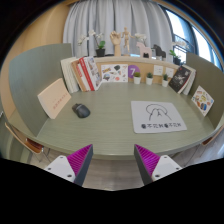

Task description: Arrange mouse

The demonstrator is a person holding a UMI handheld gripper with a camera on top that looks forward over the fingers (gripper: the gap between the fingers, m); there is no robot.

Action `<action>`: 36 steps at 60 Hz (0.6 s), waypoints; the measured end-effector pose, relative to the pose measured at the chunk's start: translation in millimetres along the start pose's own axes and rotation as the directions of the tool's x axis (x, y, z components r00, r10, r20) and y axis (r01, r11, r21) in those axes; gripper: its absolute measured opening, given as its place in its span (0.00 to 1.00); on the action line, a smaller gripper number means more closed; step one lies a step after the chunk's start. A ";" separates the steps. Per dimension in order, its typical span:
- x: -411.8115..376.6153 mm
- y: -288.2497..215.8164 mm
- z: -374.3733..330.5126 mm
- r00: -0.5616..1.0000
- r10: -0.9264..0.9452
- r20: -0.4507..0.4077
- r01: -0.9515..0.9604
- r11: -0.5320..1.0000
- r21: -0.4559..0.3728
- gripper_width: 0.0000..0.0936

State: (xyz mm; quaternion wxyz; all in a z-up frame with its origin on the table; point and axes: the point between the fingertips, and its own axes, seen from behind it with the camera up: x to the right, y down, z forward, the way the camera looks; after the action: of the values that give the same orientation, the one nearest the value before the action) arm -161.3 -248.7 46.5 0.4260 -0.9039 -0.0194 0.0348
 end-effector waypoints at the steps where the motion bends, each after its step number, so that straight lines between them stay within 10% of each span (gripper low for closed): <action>1: -8.8 1.4 5.9 1.000 0.003 0.007 -0.003 1.000 -0.006 0.88; 36: -135.0 -56.5 175.5 0.999 -0.025 0.047 0.030 0.994 -0.109 0.88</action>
State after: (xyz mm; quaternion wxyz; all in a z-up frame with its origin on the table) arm -310.1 -86.5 -15.0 0.3754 -0.9246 -0.0434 0.0483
